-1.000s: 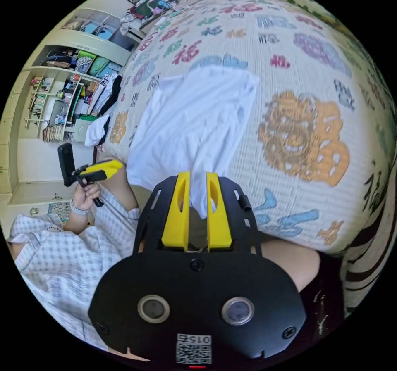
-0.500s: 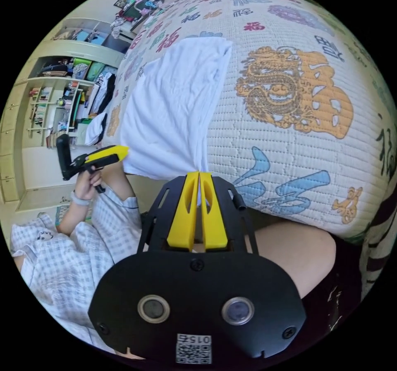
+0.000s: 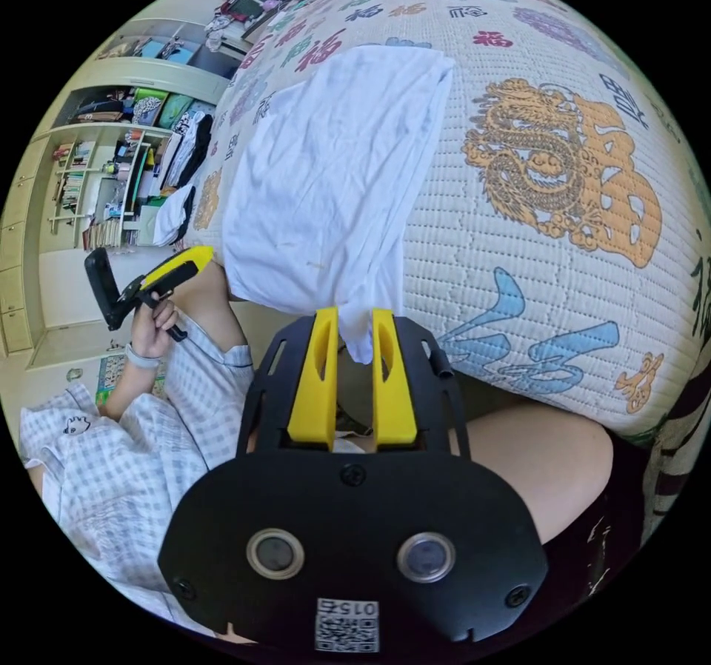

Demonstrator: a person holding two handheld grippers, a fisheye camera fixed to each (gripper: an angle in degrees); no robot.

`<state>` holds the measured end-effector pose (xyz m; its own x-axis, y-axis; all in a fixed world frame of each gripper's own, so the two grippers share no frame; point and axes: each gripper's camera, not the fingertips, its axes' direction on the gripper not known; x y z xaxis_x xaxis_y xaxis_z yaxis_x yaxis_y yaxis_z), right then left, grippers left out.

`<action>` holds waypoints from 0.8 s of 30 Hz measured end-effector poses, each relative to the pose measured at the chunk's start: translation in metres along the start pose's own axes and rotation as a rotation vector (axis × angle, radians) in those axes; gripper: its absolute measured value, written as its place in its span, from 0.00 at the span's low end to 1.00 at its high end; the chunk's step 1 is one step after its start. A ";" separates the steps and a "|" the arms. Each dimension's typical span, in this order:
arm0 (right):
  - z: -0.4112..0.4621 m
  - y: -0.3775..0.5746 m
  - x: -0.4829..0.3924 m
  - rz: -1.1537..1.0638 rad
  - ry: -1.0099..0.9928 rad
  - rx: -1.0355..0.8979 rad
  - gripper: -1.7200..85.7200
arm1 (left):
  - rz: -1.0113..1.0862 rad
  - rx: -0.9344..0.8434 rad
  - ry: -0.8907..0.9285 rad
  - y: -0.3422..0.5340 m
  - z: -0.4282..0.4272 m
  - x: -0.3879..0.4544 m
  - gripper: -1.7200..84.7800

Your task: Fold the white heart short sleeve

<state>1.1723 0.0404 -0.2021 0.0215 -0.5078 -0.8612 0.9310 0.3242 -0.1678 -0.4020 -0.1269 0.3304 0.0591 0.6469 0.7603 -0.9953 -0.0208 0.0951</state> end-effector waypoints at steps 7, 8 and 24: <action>-0.014 -0.001 -0.001 0.047 0.011 0.009 0.10 | -0.065 -0.034 0.044 -0.012 0.015 -0.017 0.09; -0.015 -0.002 0.000 0.049 0.031 0.007 0.08 | -0.068 -0.037 0.050 -0.014 0.016 -0.018 0.09; -0.078 0.034 0.041 0.087 -0.107 0.041 0.04 | -0.179 -0.167 0.063 -0.048 0.010 -0.077 0.04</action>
<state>1.1759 0.0929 -0.2811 0.1391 -0.5619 -0.8154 0.9380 0.3387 -0.0734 -0.3580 -0.1838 0.2738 0.2363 0.6750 0.6990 -0.9685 0.2214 0.1136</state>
